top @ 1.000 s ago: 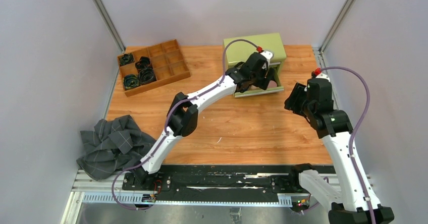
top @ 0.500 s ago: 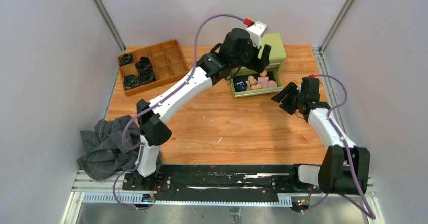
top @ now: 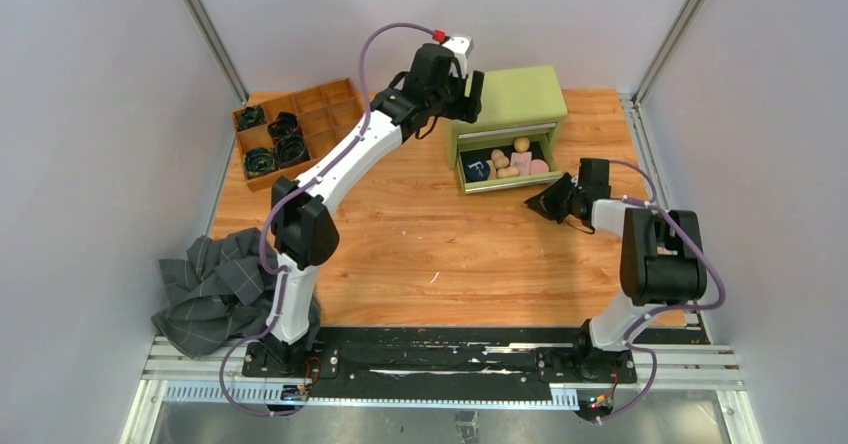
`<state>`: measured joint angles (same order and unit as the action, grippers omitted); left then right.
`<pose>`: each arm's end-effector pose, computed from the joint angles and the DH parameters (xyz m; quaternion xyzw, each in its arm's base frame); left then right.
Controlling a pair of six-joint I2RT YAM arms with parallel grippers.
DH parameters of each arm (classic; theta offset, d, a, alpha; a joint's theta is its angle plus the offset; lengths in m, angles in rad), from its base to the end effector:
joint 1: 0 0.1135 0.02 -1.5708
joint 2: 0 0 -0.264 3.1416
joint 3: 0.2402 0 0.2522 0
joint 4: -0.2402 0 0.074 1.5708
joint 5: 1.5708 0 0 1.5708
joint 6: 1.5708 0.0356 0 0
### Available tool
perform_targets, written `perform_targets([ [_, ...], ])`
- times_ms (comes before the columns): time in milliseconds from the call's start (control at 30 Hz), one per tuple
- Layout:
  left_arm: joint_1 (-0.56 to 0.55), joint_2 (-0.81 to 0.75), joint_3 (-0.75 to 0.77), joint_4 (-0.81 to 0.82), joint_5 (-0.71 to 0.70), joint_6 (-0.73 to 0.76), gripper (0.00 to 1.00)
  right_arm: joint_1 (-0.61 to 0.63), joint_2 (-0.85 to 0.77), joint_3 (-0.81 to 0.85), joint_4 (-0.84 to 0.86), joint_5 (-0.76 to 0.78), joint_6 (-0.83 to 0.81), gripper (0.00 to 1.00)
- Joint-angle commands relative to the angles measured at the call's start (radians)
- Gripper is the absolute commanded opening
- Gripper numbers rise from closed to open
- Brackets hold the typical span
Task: Organize the makeup
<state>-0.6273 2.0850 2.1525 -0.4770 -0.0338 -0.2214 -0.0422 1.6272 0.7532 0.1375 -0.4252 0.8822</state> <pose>0.3980 -0.2871 0.3761 0.1594 0.8207 -0.2130 0.5057 0.3173 0.0013 0.1562 0.3220 0.8380 0.3376 0.2830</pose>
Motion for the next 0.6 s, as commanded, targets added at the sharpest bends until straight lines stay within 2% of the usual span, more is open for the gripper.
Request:
perform_targets([
  [0,0.009,0.049,0.000,0.015,0.013,-0.011,0.79,0.004,0.107,0.028,0.133,-0.045,0.059,0.12],
  [167,0.014,0.088,0.012,0.013,0.021,-0.011,0.79,0.005,0.183,0.061,0.210,-0.069,0.092,0.09],
  [567,0.017,0.116,0.015,-0.014,0.058,-0.011,0.79,0.013,0.218,0.118,0.280,-0.097,0.098,0.07],
])
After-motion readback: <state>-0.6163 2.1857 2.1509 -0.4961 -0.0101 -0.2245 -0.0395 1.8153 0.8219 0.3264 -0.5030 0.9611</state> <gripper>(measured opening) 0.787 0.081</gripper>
